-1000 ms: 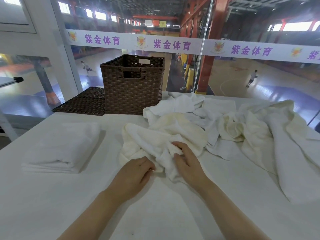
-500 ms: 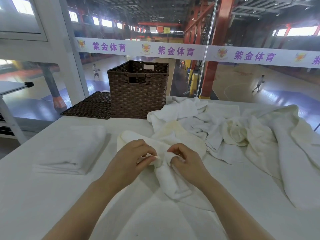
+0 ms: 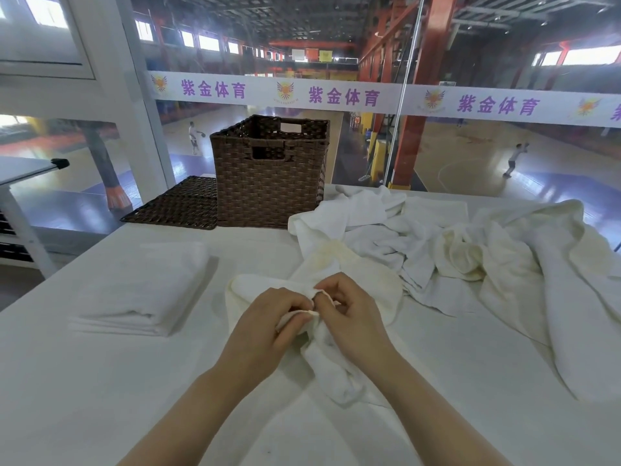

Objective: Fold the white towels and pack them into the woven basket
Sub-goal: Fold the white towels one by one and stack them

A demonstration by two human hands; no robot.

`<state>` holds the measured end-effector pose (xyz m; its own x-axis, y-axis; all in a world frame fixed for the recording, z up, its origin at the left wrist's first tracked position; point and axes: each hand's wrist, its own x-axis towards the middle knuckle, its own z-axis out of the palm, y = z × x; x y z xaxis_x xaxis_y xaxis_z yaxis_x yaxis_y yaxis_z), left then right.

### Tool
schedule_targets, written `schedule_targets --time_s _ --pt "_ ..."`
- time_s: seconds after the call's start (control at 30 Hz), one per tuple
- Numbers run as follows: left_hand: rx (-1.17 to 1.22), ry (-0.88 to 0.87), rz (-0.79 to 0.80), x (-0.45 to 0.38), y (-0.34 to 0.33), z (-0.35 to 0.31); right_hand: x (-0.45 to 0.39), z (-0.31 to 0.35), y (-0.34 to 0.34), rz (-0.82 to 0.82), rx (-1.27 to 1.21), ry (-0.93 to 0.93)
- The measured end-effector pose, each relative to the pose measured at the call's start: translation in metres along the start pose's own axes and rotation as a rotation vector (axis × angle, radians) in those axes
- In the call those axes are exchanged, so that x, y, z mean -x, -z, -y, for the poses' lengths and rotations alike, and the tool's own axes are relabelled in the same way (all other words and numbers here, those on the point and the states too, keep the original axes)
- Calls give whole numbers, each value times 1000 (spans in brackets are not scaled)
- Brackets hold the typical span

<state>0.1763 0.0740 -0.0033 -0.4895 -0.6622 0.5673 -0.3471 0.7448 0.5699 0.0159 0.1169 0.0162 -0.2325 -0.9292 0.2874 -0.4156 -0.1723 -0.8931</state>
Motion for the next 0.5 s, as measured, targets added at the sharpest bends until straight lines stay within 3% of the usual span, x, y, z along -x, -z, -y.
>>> schedule_targets --time_s 0.17,0.33,0.5 --pt "40 133 -73 3 -6 4 2 -8 3 -29 15 -5" --pt "69 149 -99 5 -12 5 5 -11 2 89 13 9" --pt "-100 -13 -36 8 -15 11 6 -16 2 156 0 -51"
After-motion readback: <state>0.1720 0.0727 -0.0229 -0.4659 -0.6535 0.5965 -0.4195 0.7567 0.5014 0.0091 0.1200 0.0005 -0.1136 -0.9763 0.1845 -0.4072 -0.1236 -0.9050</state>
